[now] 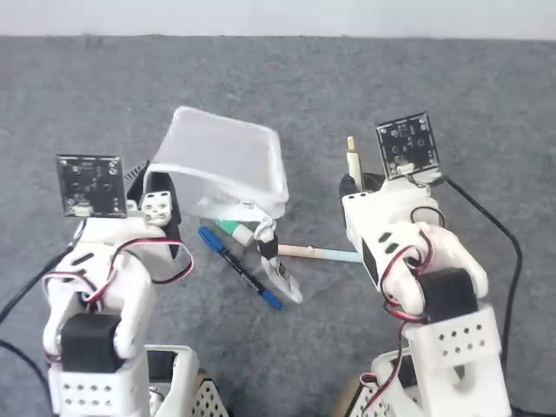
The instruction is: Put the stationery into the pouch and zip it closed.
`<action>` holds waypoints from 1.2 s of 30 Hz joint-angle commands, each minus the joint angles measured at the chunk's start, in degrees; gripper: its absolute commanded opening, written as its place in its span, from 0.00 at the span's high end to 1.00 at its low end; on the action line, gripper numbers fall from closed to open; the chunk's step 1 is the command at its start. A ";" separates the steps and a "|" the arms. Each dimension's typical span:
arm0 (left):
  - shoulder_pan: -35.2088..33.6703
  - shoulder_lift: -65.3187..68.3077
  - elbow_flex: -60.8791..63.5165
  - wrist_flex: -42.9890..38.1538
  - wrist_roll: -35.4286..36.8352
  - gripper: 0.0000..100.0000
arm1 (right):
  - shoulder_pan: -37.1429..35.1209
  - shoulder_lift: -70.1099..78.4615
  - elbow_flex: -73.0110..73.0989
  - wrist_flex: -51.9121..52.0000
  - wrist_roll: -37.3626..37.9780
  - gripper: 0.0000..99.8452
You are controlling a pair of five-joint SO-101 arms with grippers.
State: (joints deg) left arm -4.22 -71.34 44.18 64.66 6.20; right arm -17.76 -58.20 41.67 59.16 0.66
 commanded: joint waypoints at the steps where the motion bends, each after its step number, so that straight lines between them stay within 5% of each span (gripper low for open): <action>1: 0.00 7.74 -7.60 0.26 0.79 0.99 | -0.48 -2.51 -0.62 -0.22 -0.79 0.99; 8: -0.44 21.63 -16.31 5.19 5.01 0.99 | -0.48 -5.41 -0.70 -1.01 -0.79 0.99; 16: -1.23 25.76 -16.40 4.92 7.91 0.99 | -1.27 -14.02 -0.70 -14.64 -0.79 0.99; 27: -3.69 30.51 -16.92 2.81 9.85 0.99 | -22.81 -15.43 -0.62 -30.73 -0.35 0.99; 36: -6.15 30.42 -17.63 2.81 9.93 0.99 | -25.10 -8.13 -0.62 -43.03 -0.26 0.99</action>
State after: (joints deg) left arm -9.41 -41.19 30.02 69.76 15.08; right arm -42.20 -71.03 41.67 20.13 0.66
